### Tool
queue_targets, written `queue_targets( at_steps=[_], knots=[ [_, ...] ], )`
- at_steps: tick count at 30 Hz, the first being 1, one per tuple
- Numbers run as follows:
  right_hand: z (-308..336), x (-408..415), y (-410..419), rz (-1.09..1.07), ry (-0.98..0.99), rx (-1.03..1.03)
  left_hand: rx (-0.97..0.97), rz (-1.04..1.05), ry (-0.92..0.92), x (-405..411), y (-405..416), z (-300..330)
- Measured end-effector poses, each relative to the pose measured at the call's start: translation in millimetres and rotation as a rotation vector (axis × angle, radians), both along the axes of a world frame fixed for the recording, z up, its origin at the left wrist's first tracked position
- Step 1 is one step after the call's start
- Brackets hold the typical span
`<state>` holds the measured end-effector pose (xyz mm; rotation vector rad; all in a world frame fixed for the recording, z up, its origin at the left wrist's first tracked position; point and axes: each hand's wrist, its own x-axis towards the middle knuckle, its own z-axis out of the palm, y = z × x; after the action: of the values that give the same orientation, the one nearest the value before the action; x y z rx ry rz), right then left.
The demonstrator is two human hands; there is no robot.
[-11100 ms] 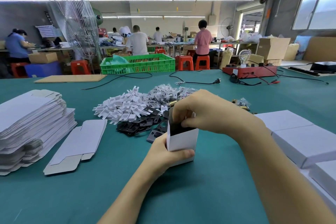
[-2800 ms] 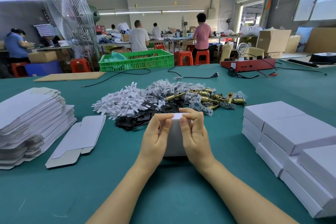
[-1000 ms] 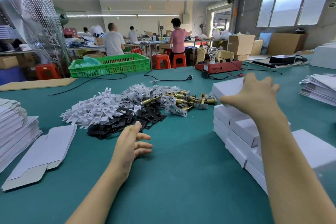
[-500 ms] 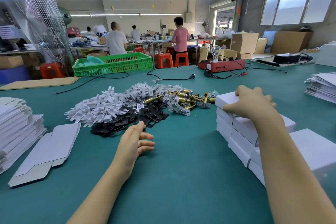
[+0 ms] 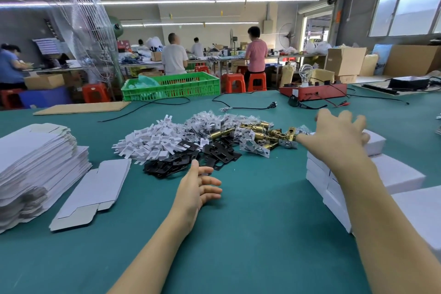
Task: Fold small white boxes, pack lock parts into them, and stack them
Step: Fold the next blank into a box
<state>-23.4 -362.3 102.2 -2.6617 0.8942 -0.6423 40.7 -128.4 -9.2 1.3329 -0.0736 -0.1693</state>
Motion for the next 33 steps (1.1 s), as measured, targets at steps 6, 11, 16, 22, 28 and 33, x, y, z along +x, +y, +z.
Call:
queue_targets(
  at_steps=[6, 11, 16, 22, 28, 33],
  knots=[
    [-54, 27, 67, 0.467, -0.294, 0.186, 0.083, 0.03, -0.021, -2, -3, 0],
    [-117, 37, 62, 0.488, -0.159, 0.283, 0.394, 0.094, -0.205, -6, 7, -3],
    [-123, 42, 48, 0.411, -0.207, 0.389, 0.896, 0.481, -0.334, 8, 48, 15],
    [-124, 41, 49, 0.424, -0.169, 0.376, 1.53, 0.664, -0.065, 21, 116, 3],
    [-126, 42, 48, 0.419, -0.19, 0.417, 1.652, 0.565, 0.205, 26, 123, -12],
    [-122, 37, 43, 0.419, -0.284, 0.675, 1.72, 0.582, 0.116, 21, 119, -12]
  ],
)
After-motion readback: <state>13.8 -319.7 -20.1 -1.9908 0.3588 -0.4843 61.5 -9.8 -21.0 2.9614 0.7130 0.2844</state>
